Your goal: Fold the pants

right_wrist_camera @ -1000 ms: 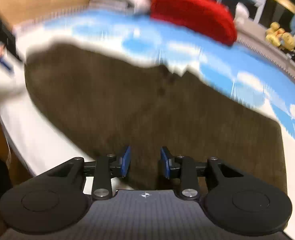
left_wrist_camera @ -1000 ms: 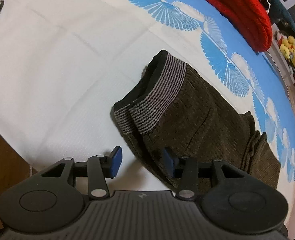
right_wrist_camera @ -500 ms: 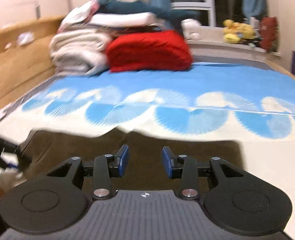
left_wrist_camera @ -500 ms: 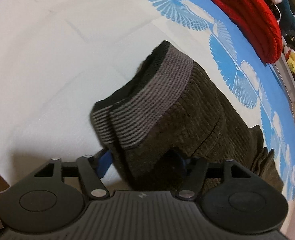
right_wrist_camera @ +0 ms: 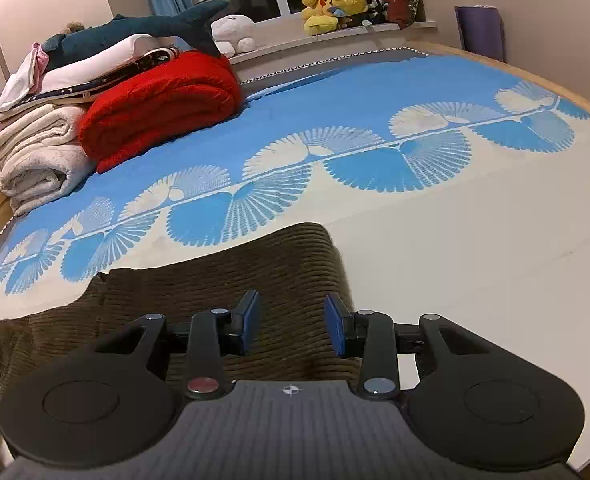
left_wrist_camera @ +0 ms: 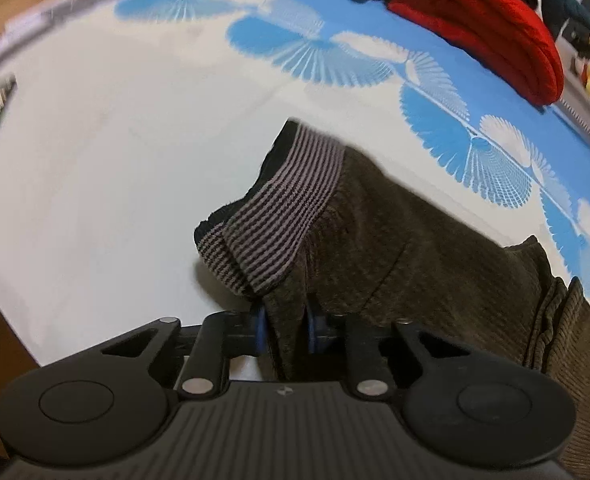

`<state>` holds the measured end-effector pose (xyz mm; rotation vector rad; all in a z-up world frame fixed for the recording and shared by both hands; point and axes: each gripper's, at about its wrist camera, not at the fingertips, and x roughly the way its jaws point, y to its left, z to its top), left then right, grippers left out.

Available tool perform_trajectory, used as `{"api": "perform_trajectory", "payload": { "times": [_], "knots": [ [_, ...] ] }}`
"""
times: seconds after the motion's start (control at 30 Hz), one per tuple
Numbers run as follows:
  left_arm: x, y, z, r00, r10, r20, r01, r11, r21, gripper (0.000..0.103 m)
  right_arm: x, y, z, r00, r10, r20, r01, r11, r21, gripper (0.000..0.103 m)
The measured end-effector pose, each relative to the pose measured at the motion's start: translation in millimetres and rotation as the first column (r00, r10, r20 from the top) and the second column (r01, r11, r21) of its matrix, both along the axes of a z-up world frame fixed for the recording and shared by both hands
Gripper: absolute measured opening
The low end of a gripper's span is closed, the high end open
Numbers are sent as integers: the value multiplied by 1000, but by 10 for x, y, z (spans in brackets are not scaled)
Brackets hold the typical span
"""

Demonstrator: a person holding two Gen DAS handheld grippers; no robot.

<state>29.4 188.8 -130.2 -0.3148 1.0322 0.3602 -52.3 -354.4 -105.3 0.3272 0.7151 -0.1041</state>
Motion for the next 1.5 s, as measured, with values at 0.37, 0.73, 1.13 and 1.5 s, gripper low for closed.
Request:
{"api": "perform_trajectory", "payload": {
  "times": [0.37,0.73,1.13,1.5],
  "knots": [
    [-161,-3050,1172,815,-564,132,408,721,560,14,67,-624,-199,988,-144,-60,153,969,194,39],
    [-1030,-4583,34,390,-920,31,848,372,378,41,-130,-1145,-367,967,-240,-89,256,908,333,39],
    [-445,-3015,-408,634,-769,-77,769,618,166,33,124,-630,-415,993,22,-120,32,903,429,71],
    [-616,-2896,-355,655,-755,5,742,645,179,33,109,-137,-300,987,113,-116,-88,975,203,31]
  ]
}}
